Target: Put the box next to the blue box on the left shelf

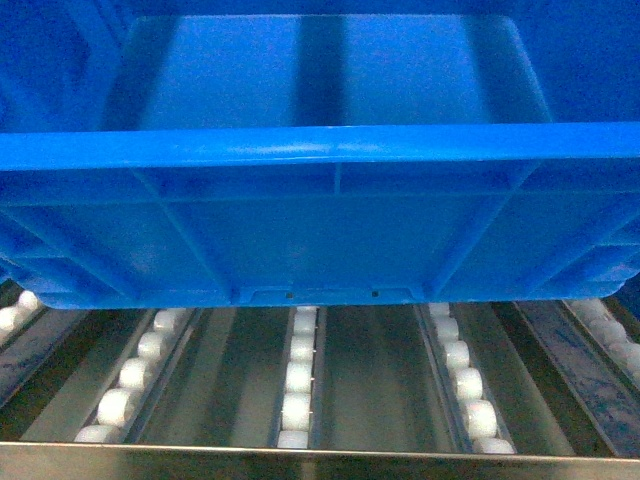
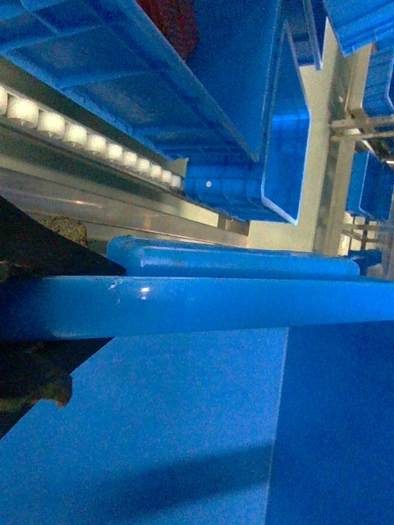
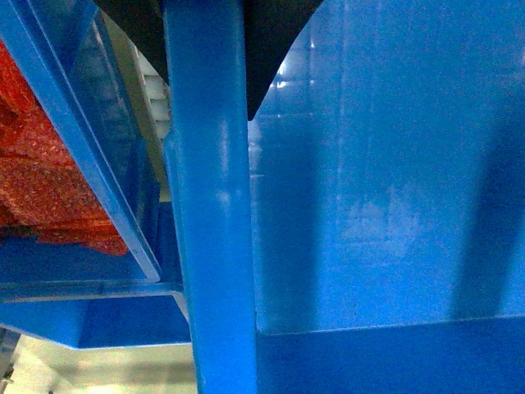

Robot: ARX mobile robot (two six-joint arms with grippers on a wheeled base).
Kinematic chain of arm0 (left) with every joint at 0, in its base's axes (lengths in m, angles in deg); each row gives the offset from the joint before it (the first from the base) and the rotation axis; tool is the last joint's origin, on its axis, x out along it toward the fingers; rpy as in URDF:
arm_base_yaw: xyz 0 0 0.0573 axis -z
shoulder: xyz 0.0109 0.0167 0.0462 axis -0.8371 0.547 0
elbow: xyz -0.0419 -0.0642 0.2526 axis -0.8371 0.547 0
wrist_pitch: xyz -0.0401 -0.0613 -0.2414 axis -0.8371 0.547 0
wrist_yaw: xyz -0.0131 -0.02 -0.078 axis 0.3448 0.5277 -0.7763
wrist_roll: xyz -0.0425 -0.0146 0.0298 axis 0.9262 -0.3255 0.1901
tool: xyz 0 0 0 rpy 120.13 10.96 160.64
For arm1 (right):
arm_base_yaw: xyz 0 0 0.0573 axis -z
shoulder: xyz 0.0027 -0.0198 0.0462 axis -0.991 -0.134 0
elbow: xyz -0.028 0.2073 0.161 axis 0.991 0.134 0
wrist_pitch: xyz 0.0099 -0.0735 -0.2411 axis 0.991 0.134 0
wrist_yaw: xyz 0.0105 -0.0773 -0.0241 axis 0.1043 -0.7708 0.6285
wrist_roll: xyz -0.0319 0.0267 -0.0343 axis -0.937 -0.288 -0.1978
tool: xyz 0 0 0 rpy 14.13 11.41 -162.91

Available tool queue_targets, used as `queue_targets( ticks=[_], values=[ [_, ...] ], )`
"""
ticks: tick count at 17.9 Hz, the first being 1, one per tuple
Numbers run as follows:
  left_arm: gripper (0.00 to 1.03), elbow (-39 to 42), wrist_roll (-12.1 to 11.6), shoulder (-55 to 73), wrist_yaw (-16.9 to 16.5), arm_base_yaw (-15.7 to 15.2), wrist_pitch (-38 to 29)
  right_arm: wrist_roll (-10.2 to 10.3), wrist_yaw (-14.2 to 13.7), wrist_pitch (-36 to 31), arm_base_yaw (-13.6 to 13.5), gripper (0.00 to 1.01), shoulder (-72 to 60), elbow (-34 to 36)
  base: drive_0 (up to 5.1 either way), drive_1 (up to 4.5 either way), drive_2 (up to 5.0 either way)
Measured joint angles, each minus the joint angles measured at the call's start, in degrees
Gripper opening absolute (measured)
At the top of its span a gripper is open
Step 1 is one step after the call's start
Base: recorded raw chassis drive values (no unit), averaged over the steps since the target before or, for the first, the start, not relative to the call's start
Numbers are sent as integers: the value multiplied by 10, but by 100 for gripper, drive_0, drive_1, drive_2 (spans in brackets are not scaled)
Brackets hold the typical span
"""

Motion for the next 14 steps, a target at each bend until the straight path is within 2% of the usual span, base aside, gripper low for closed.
queue_targets(
  ticks=[14],
  values=[
    [8,0,0,0,0,0,0,0,0,0,0,8,0,0,0,0,0]
  ],
)
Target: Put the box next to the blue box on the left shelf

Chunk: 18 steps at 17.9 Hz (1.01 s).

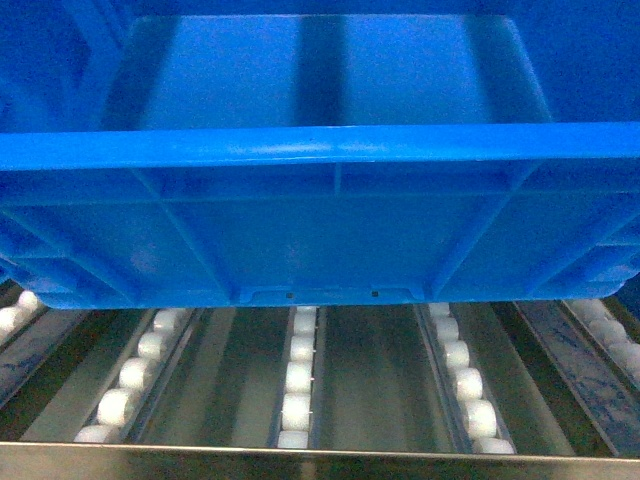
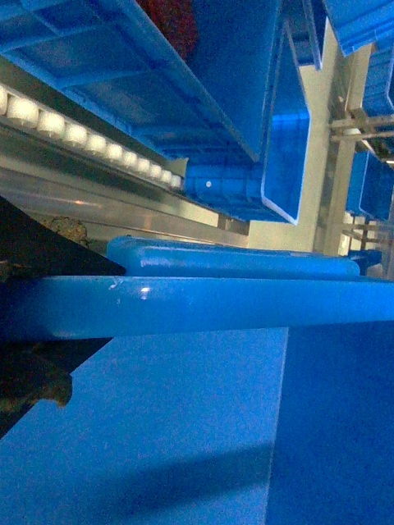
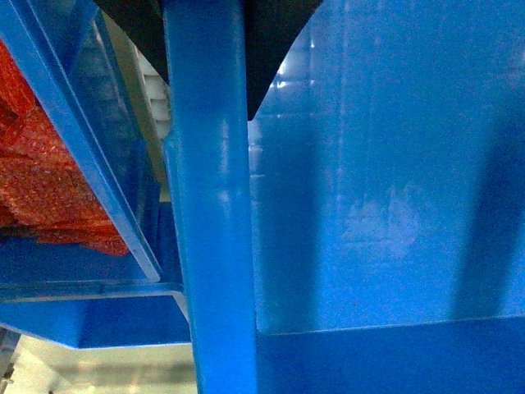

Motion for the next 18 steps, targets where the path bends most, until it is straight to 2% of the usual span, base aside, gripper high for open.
queue_targets(
  ticks=[5,6,8,9,12,14,18],
  values=[
    [8,0,0,0,0,0,0,0,0,0,0,8,0,0,0,0,0],
    [8,-2,-8,-1,-5,0,16,0,0,0,0,8,0,0,0,0,0],
    [8,-11,-35,-8,-11,-7,61,-30,-30,17,-12,8,0,0,0,0,0],
    [8,-11,-40,-7,-12,-13,66,-27,-27,35,-13,8,0,-3,0,0,0],
    [8,-14,-50,12,-20,-35,75,10,9,109,-20,8,-22,-31,0,0,0],
    [8,-26,-64,60,-26,-43,64,28,15,119,-23,7,-61,-38,0,0,0],
    [8,-55,-84,155,-26,-42,50,54,21,115,-23,7,-132,-47,0,0,0]
  ],
)
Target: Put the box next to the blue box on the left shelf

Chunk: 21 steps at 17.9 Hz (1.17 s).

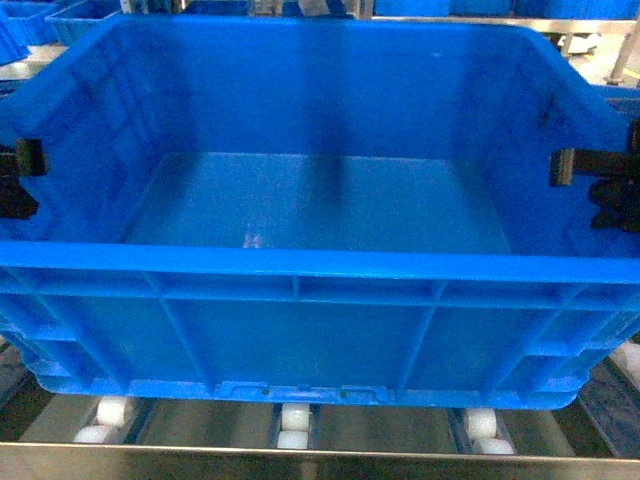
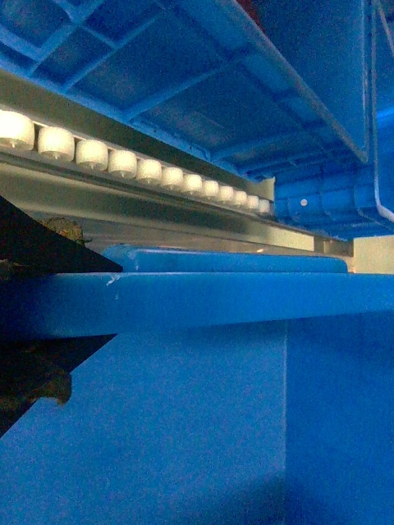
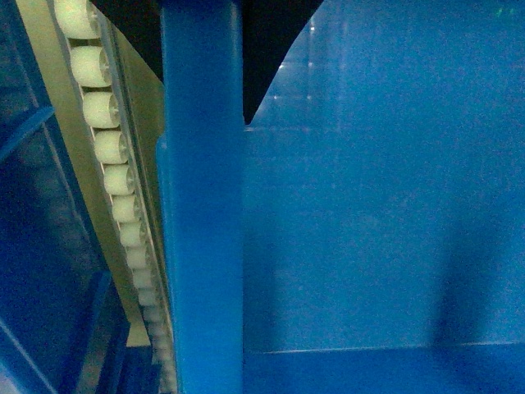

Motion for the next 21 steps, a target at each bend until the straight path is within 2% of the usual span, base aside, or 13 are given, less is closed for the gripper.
queue_targets(
  ticks=[3,5,6,11,12,13,14,15,17,19,21],
  values=[
    [8,-28,-4,28,17,6,18,10,5,-1,1,7,-25,-13,0,0,0],
    [8,-44,-15,35,35,12,59,21,19,21,4,7,-33,-13,0,0,0],
    [8,-50,-17,45,38,12,83,22,27,27,3,7,-34,-11,0,0,0],
    [9,-74,-5,70,34,11,123,17,19,26,-1,7,-37,-11,0,0,0],
    [9,-75,-5,73,34,11,117,16,18,26,-1,11,-37,-11,0,0,0],
    [14,-73,-5,77,40,12,97,8,23,18,-1,20,-37,-10,0,0,0],
    [22,-66,-11,84,70,21,64,7,27,5,-5,28,-36,-9,0,0,0],
    [28,-62,-13,89,83,25,42,7,30,-17,-10,36,-34,-5,0,0,0],
    [47,-51,-4,88,69,27,-26,7,37,-80,-11,53,-28,10,0,0,0],
    [62,-53,11,64,30,40,-90,6,41,-151,-16,69,-3,8,0,0,0],
    [80,-63,17,30,10,56,-132,6,26,-189,-21,86,33,-2,0,0,0]
  ],
)
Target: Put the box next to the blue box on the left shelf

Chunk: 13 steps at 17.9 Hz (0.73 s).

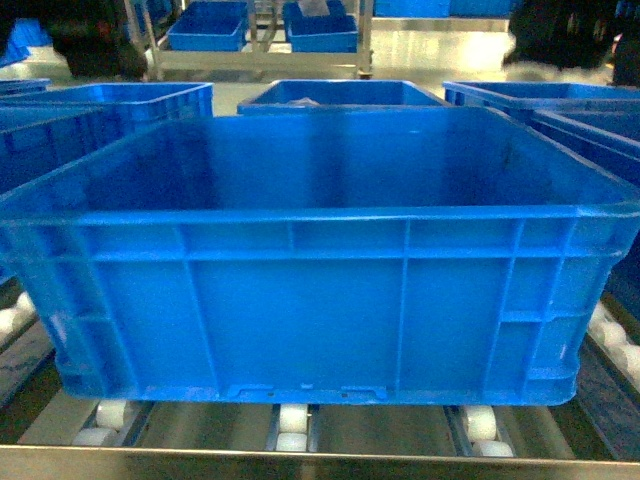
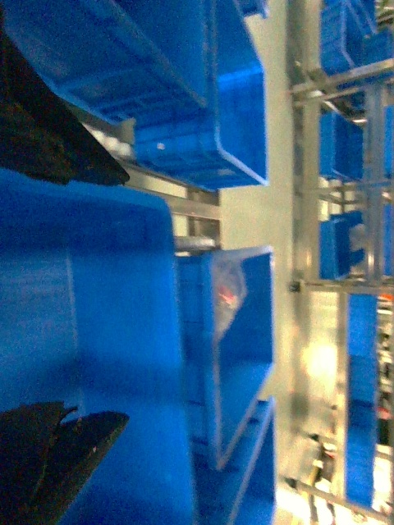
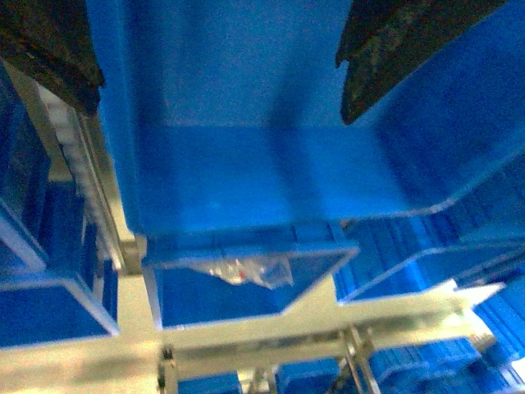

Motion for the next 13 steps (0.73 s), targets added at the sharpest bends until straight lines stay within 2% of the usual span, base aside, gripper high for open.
queue_targets(
  ticks=[1,2,3,5,6,7,8,10,11,13],
  values=[
    [87,-1,0,-9,-1,0,-8,0,-8,-6,-2,95,15,-1,0,0,0],
    [99,-1,-3,-16,5,-3,-6,-1,-20,-6,-2,100,20,-1,0,0,0],
    [98,-1,-5,-17,12,-5,-4,-3,-22,-2,-2,97,17,0,0,0,0],
    [98,-1,-5,-17,11,-5,-4,-5,-22,0,-2,98,16,2,0,0,0],
    [95,-1,-6,-21,20,-3,11,-27,-53,-58,-5,93,16,16,0,0,0],
    [81,37,-6,-48,33,-9,9,-76,-80,-120,4,78,37,70,0,0,0],
    [70,79,-5,-77,32,-22,-5,-102,-77,-141,26,66,70,124,0,0,0],
    [48,143,-5,-123,19,-40,-24,-118,-61,-157,55,46,113,188,0,0,0],
    [32,186,-5,-151,4,-48,-30,-123,-37,-162,66,29,147,229,0,0,0],
    [14,226,-5,-185,-6,-58,-32,-127,-22,-164,82,11,183,268,0,0,0]
  ],
)
